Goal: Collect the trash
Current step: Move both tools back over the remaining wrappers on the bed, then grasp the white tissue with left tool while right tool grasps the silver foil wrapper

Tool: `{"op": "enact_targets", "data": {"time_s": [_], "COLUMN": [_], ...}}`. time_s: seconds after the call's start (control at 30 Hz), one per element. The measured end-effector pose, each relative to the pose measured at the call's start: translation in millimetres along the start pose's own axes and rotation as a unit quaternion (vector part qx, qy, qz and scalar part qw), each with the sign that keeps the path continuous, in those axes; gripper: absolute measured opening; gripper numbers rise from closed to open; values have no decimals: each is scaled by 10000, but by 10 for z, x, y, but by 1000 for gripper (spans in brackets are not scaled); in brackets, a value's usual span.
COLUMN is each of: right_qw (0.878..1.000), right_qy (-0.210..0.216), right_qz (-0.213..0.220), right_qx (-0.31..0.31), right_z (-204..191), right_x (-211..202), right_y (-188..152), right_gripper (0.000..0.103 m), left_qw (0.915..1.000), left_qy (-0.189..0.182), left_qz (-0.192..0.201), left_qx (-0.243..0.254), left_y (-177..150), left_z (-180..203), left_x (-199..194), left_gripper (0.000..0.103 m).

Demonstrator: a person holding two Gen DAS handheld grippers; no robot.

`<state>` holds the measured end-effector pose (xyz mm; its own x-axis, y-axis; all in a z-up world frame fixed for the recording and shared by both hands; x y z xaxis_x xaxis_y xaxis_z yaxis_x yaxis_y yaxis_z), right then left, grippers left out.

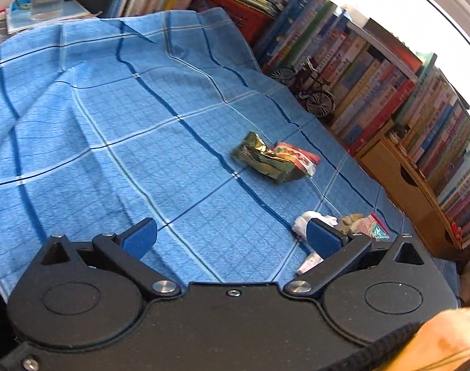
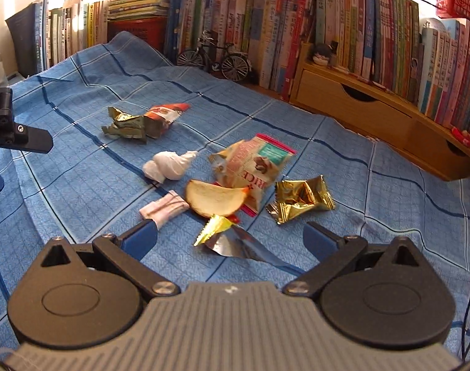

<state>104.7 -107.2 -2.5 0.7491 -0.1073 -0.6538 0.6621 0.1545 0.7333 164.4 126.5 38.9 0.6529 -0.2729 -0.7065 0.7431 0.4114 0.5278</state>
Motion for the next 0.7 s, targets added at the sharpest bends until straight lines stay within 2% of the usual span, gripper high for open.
{"op": "enact_targets", "data": {"time_s": [0.1,0.23,0.33,0.53,0.7], "right_qw": [10000,9995,9992,9972,9969], "right_qy": [-9,290,371,730,765], "right_qz": [-47,-106,-109,146,40], "right_qx": [21,95,49,-46,-192], "right_z": [61,87,93,113,99], "right_x": [68,171,221,266,386], "right_y": [-20,-70,-96,-125,-138], "right_gripper": [103,103,97,95,85], "left_qw": [9991,9956,9926,9867,9806], "left_qy": [-60,-76,-79,-45,-72], "left_qz": [-249,-463,-614,-833,-881], "left_qx": [340,815,1047,1393,1748], "left_y": [12,0,-5,-43,-56], "left_z": [198,408,533,711,828], "left_x": [192,407,582,892,1044], "left_gripper": [102,102,102,102,99]}}
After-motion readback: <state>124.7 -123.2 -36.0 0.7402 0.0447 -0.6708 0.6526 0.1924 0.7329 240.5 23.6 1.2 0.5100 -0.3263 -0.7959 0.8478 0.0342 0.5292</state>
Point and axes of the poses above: each gripper's, at about its wrist camera, not at the fingertips, and x roughly the way its jaws point, z to its right, y to its top, the point moved 2 cm from there along x, roughly the way its jaws point, and after that the axes turned 6 degrees about -x, right-handed, at the moved point
